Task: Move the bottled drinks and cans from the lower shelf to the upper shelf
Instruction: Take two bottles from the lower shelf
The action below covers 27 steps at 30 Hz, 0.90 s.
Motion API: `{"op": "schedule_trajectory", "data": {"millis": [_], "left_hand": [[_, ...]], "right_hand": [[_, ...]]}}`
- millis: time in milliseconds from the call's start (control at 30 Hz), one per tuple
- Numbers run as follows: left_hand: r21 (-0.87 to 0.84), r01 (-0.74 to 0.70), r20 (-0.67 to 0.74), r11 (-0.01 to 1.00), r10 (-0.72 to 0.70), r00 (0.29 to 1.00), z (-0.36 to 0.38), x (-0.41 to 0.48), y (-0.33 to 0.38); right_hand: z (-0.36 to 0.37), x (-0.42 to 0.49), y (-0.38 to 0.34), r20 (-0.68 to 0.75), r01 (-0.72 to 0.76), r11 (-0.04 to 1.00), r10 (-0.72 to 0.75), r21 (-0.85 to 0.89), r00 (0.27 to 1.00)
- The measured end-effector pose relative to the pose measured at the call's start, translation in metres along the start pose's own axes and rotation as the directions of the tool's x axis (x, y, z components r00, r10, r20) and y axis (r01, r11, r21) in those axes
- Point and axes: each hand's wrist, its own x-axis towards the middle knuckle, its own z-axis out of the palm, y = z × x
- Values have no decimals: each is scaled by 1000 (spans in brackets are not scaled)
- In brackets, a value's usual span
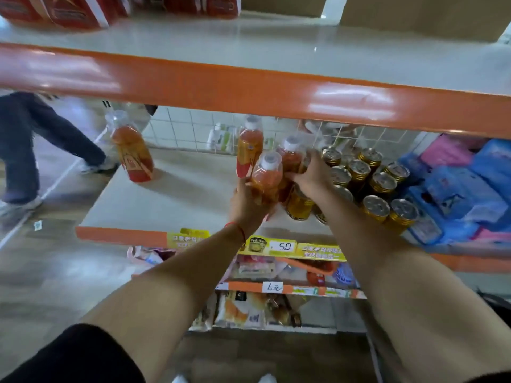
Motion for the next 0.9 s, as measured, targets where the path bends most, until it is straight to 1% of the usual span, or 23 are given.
{"op": "schedule_trajectory", "data": {"millis": [67,133,233,300,367,433,500,567,667,800,900], "left_hand": [[11,7,-40,1000,-7,999,3,0,1],[27,-16,-66,1000,17,998,5,-3,10],[57,-40,-70,998,44,997,7,-1,16],[44,-42,-68,998,45,997,3,1,14],[17,-23,-64,1000,24,998,-8,3,9],[-5,-12,-62,1000,12,998,-26,7,-2],[7,-22,-54,1000,22,998,-48,7,-9],[42,-31,-53,999,33,998,-73,6,-17],[38,-35,5,999,35,999,-106,7,-30],[-35,-45,99,998,49,994,-137,6,-42],[-53,-43,158,998,51,986,-151,5,-46]], "right_hand": [[6,11,-2,45,40,998,-37,-52,998],[10,15,-5,93,46,998,-42,-43,995],[17,20,-5,79,73,997,-75,22,994],[19,18,-6,60,95,995,-97,41,993],[21,15,-6,64,102,993,-105,51,992],[23,8,-9,98,99,992,-106,75,990],[29,-2,-13,130,109,987,-123,114,984],[38,-13,-19,155,131,985,-147,109,977],[56,-32,-32,163,184,981,-193,66,968],[80,-53,-48,171,227,968,-243,106,955],[88,-59,-50,152,222,966,-241,132,958]]}}
